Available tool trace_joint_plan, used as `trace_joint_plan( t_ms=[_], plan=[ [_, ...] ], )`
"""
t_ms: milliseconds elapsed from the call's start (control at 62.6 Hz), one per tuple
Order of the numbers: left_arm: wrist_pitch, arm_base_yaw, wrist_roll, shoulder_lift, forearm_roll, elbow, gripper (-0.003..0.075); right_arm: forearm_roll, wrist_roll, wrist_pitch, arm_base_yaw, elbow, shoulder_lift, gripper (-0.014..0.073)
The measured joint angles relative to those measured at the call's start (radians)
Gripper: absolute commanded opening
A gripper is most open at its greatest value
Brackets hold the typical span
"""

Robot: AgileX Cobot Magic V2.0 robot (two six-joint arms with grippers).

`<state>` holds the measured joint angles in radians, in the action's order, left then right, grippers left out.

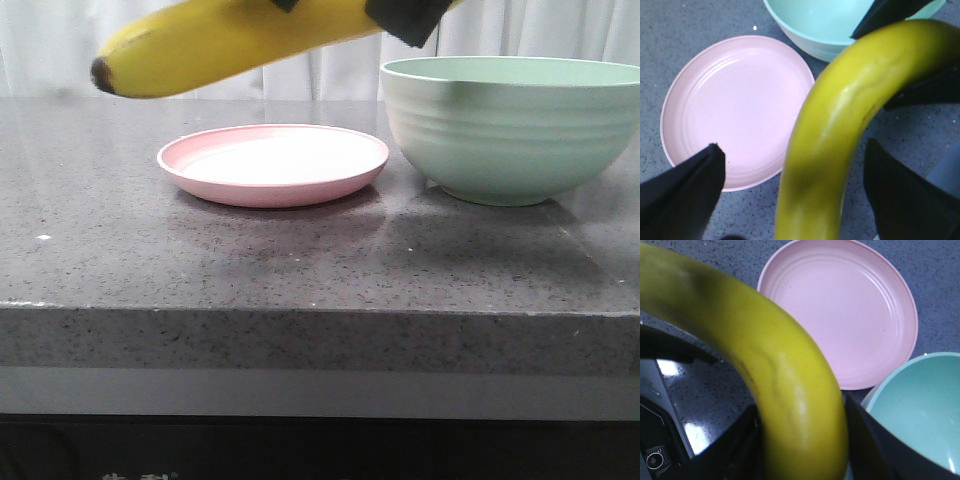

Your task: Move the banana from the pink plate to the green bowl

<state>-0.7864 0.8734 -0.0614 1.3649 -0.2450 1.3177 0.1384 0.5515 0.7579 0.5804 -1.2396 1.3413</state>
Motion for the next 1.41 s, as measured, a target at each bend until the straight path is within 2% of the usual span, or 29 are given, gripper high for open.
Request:
trace_joint_plan(
  t_ms=[304,399,687,1006,1214,1310,1406],
  plan=[
    [0.044,0.000,-0.002,-0.024,-0.019,0.000,0.0622,0.001,-0.009,-0.014,-0.002,0.000,0.000,0.0001],
    [0.071,0.000,-0.002,-0.056,-0.021,0.000,0.0622,0.005,-0.041,-0.018,-0.032,-0.015,0.000,0.0001],
    [0.091,0.000,-0.002,-0.160,-0.025,0.000,0.0622,0.006,-0.109,0.004,-0.230,-0.136,0.000,0.0001],
    [0.090,0.000,-0.002,-0.170,-0.026,0.000,0.0622,0.006,-0.112,0.116,-0.473,-0.145,0.030,0.0003],
    [0.090,0.000,-0.002,-0.170,-0.026,0.000,0.0622,0.002,-0.116,0.200,-0.519,-0.145,0.107,0.0009],
    [0.090,0.000,-0.002,-0.170,-0.026,0.000,0.0622,0.013,-0.132,0.224,-0.519,-0.145,0.135,0.0072],
    [0.090,0.000,-0.002,-0.170,-0.026,0.000,0.0622,0.016,-0.156,0.230,-0.519,-0.145,0.146,0.0197]
  ],
)
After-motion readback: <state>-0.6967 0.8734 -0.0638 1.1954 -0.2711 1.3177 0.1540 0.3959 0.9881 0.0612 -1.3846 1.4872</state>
